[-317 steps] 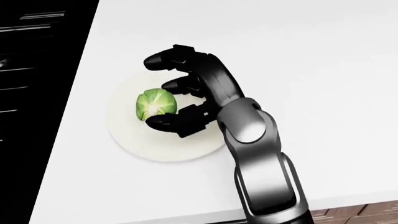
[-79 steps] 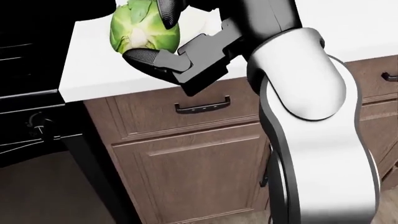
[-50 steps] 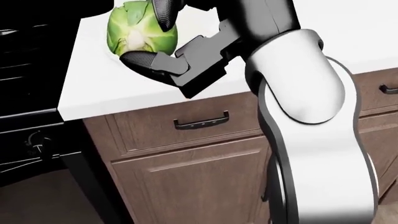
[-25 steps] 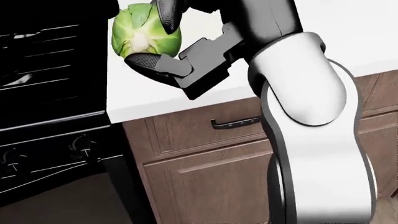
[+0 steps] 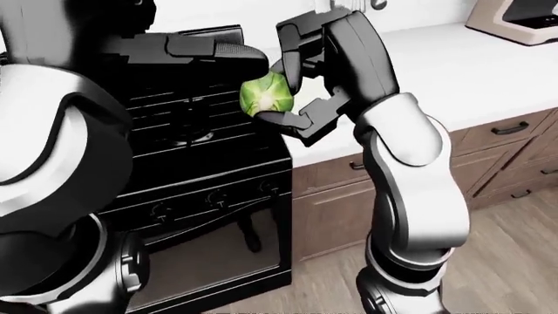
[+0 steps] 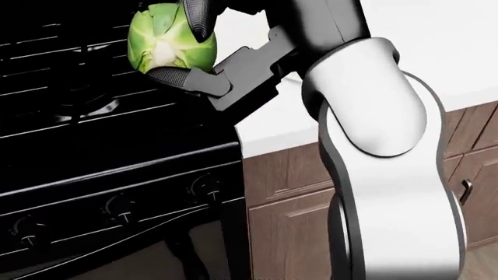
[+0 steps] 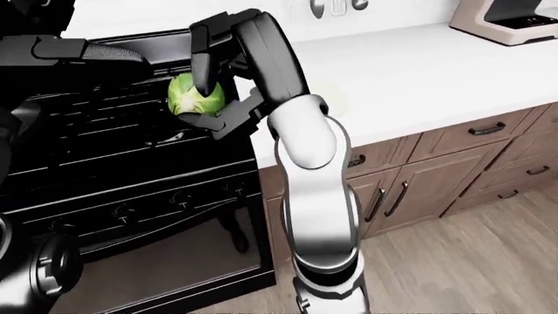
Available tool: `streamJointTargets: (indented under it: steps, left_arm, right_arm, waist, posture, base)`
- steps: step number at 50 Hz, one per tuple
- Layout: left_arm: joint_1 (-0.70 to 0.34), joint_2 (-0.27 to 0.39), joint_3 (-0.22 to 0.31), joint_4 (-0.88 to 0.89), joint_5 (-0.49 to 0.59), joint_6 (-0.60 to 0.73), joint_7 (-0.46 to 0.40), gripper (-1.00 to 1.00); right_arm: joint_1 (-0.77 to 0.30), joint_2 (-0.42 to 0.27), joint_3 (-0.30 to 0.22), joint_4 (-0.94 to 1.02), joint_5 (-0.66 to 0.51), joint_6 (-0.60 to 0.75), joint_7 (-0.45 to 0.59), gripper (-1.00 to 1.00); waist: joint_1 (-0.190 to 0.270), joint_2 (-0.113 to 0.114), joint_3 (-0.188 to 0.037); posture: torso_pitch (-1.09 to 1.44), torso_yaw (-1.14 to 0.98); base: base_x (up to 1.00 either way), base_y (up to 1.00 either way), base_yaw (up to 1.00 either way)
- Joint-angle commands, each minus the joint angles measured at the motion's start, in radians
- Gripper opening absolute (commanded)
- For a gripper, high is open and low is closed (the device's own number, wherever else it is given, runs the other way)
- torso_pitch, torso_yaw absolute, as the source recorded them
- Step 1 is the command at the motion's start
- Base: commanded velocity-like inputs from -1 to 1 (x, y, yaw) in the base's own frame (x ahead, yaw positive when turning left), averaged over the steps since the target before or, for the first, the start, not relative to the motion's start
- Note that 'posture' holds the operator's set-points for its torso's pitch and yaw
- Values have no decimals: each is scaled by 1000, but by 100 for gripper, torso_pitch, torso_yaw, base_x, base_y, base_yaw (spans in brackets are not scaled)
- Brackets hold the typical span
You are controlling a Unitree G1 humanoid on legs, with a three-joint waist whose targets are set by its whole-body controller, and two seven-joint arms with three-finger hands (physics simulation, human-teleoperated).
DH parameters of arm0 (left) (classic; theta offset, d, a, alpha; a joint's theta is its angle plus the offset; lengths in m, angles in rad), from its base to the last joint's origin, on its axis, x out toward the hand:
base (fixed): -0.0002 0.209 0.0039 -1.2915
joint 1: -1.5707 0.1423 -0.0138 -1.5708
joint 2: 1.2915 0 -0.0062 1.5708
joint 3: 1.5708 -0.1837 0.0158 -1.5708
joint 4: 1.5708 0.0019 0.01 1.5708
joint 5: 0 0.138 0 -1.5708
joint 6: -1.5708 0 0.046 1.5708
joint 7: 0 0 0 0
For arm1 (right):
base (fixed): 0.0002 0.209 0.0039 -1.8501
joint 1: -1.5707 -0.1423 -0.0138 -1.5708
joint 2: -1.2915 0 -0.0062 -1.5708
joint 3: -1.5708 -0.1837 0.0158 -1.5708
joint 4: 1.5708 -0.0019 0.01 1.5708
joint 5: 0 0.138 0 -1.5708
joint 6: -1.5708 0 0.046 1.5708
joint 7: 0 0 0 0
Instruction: Pick the brussel sprout from the plate and place it in the pan.
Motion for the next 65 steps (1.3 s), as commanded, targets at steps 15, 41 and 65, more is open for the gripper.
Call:
streamJointTargets:
  steps: [15, 41, 65]
  left_arm:
    - [-26, 6, 7, -5, 12, -22, -6, 100]
    - [-26, 3, 6, -6, 13, -20, -6, 100]
    - [-27, -1, 8, -9, 20, -15, -11, 100]
  right_arm:
    - [-25, -2, -12, -14, 4, -30, -12, -100]
    - [-24, -1, -8, -20, 4, -32, -7, -100]
    - [-21, -3, -4, -20, 13, -29, -14, -100]
  waist:
    - [15, -40, -10]
    - [33, 64, -21]
    - [6, -17, 6]
  posture:
    - [0, 0]
    - [0, 0]
    - [0, 0]
  base:
    - [0, 20, 0]
    - [-25, 21, 0]
    - [-5, 1, 0]
